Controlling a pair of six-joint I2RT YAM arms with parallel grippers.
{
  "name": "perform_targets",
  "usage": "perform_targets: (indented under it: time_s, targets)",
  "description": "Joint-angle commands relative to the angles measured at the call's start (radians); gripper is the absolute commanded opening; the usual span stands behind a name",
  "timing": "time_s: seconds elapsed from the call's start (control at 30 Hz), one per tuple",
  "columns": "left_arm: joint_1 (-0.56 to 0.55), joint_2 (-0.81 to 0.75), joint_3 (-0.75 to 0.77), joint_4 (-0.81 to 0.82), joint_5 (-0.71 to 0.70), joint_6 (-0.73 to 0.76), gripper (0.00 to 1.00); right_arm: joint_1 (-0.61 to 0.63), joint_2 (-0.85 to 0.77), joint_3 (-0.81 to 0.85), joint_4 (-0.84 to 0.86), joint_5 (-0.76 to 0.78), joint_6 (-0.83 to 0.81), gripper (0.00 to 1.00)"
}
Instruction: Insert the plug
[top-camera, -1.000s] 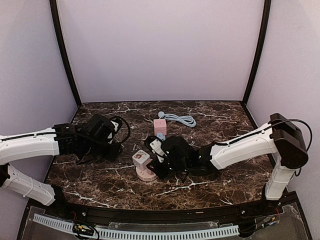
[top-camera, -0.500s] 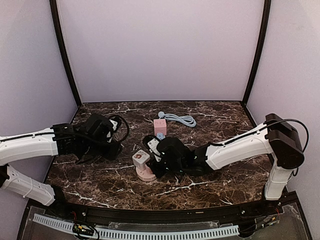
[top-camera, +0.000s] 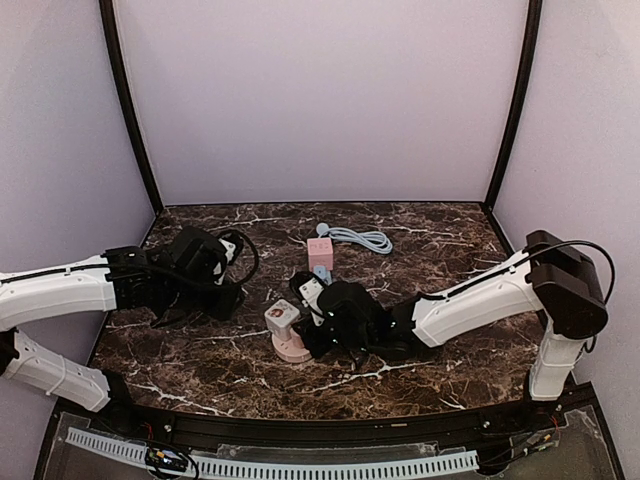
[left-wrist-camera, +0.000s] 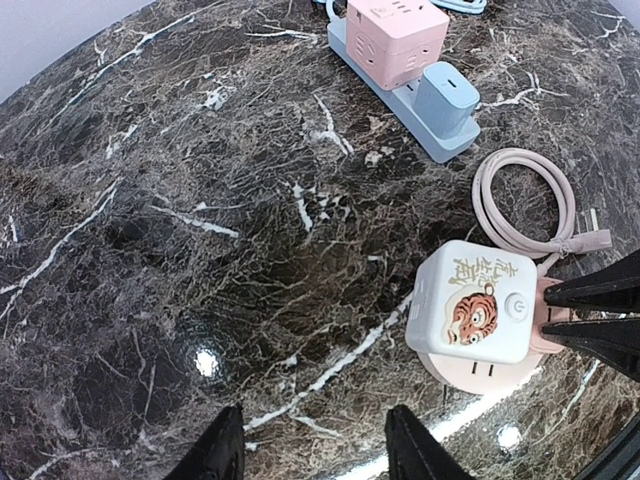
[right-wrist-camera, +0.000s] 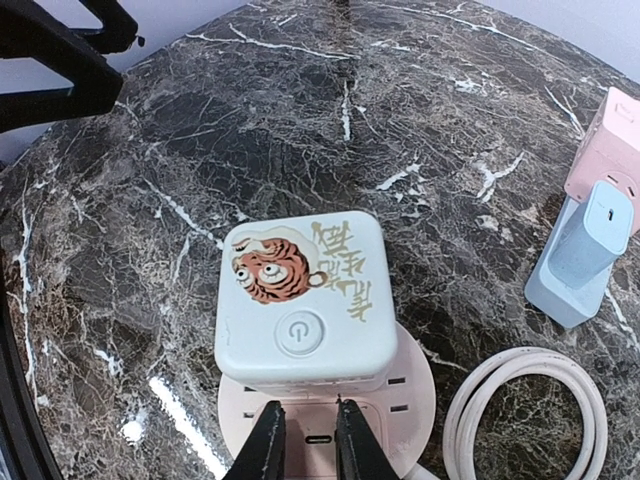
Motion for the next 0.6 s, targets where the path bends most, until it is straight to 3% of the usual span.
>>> perform_targets:
  time_s: [0.0,0.2,0.37,0.57]
  targets:
    - [0.006,0.007,0.025,-0.011,0.008,0.006,0.48,0.021,0.076,-0.088,-0.123,-0.035,0.037,0.17]
    - [0.008,0.035,0.06,-0.018,0.014,0.006,0.52,0.035,0.106,-0.133,-0.089,-0.05,0.06,0.16]
    - [0.01,0.072,0.094,-0.025,0.011,0.006,0.74,0.051,0.11,-0.175,-0.079,-0.05,0.076,0.16]
    - [0.012,0.091,0.12,-0.031,0.0,0.006,0.84,0.054,0.128,-0.224,-0.03,-0.048,0.085,0.15]
